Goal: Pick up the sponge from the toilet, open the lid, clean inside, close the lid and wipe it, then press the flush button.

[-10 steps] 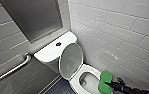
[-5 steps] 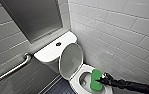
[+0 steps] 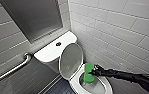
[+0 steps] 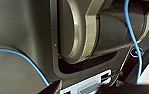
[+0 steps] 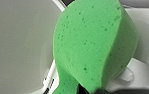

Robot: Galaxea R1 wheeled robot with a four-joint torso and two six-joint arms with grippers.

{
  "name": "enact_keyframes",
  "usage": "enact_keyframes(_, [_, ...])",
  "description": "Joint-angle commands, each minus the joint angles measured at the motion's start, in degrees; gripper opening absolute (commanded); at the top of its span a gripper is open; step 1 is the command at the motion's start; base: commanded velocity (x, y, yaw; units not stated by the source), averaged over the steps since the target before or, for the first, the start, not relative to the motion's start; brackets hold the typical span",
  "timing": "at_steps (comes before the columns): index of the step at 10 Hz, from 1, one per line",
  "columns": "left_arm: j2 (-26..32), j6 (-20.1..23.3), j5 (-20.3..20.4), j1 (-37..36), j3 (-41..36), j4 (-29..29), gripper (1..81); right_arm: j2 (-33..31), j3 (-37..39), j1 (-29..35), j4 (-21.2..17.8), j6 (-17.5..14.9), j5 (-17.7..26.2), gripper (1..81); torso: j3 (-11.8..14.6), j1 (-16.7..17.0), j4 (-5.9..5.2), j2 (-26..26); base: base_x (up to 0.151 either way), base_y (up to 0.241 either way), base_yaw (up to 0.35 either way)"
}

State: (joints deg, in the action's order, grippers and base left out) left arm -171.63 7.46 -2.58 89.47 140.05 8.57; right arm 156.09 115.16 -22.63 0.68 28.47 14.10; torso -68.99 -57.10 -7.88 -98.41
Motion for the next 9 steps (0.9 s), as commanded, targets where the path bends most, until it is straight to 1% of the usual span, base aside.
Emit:
enact_keyframes(1, [0.1,0.3,-5.1,1.9,-0.5,0.1,81.1,6.5,6.2,8.3,3.1,-0.3,5.5,1.0,0.0,0.0,0.0,0.0,0.0,0.0,0.0])
enact_keyframes(3, [0.1,0.2,-5.1,1.9,-0.5,0.0,81.1,9.9,10.6,7.2,4.9,-0.2,6.3,1.0,0.0,0.0,0.0,0.0,0.0,0.0,0.0])
enact_keyframes(5, [0.3,0.2,-5.1,2.0,-0.5,0.0,81.1,11.0,13.2,5.8,4.4,0.4,3.4,1.0,0.0,0.0,0.0,0.0,0.0,0.0,0.0])
enact_keyframes(6, [0.6,0.2,-5.1,2.3,-0.5,-0.1,81.1,10.9,15.1,5.0,4.1,1.8,0.7,1.0,0.0,0.0,0.0,0.0,0.0,0.0,0.0])
enact_keyframes(7, [0.9,0.2,-5.1,2.5,-0.5,-0.3,81.1,9.5,15.0,4.0,4.1,3.0,-0.3,1.0,0.0,0.0,0.0,0.0,0.0,0.0,0.0])
enact_keyframes(8, [1.1,0.2,-5.1,2.5,-0.5,-0.2,81.1,6.1,10.9,3.2,4.1,3.1,-1.7,1.0,0.0,0.0,0.0,0.0,0.0,0.0,0.0])
enact_keyframes(9, [0.9,0.2,-5.1,2.5,-0.5,0.0,81.1,1.8,4.5,2.9,4.5,3.2,-1.8,1.0,0.0,0.0,0.0,0.0,0.0,0.0,0.0])
